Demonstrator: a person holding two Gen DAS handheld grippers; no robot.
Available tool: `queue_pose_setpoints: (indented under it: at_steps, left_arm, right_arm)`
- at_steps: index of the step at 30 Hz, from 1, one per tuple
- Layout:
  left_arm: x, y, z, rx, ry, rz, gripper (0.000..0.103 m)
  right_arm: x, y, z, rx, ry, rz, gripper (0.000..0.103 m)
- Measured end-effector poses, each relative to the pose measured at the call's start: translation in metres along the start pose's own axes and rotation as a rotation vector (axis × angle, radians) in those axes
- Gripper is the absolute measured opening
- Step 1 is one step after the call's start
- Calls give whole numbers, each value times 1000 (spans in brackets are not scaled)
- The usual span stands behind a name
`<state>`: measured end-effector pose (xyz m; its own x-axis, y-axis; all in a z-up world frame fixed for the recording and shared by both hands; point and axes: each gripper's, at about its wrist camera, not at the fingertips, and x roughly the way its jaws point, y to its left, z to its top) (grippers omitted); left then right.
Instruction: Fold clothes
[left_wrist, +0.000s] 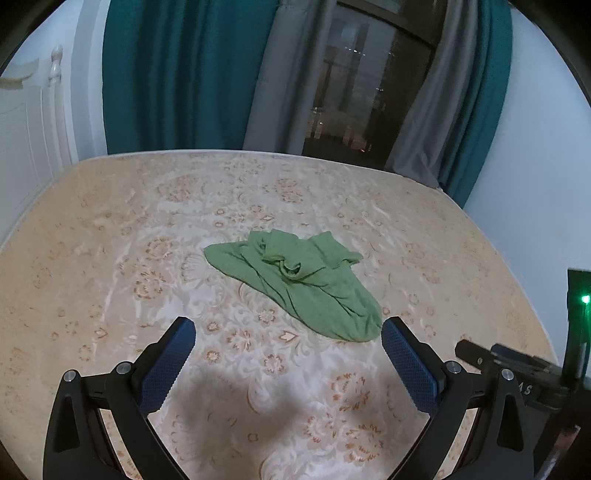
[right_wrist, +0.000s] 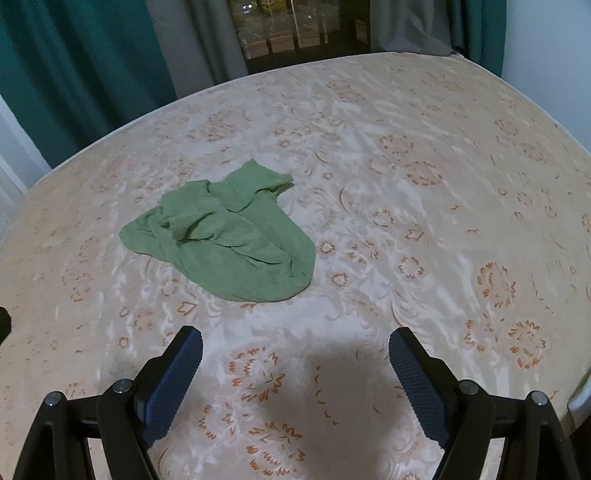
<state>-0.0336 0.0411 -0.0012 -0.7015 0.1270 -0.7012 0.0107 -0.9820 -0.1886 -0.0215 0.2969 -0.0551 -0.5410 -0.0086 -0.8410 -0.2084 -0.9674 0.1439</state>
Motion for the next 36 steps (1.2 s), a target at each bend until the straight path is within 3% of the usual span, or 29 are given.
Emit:
queue_pose_setpoints:
  at_steps: [11, 19, 22, 24, 29, 32, 34, 35, 36]
  left_arm:
    - [93, 24, 13, -17, 86, 16, 102]
    - [171, 30, 31, -41, 165, -46, 93]
    - [206, 29, 37, -70, 212, -82, 76]
    - [227, 24, 36, -84, 256, -116, 57]
    - [263, 5, 25, -85, 329, -197, 55]
    - [272, -3, 27, -70, 314, -181, 55]
    - [281, -6, 30, -79, 320, -188, 40]
    - [283, -5, 30, -92, 331, -191, 16]
    - [285, -3, 30, -106, 341, -194, 13]
  right_arm:
    - [68, 16, 18, -19, 42, -18, 85]
    - [134, 35, 45, -64, 47, -14, 85]
    - [155, 44, 55, -102, 37, -24, 85]
    - [166, 47, 57, -118, 33, -47, 85]
    - [181, 41, 46, -119, 46, -61, 85]
    - [182, 30, 30, -97, 62, -64, 85]
    - [182, 23, 22, -75, 82, -63, 85]
    - [182, 19, 17, -63, 93, -64, 85]
    - [181, 15, 12, -50, 103, -66, 85]
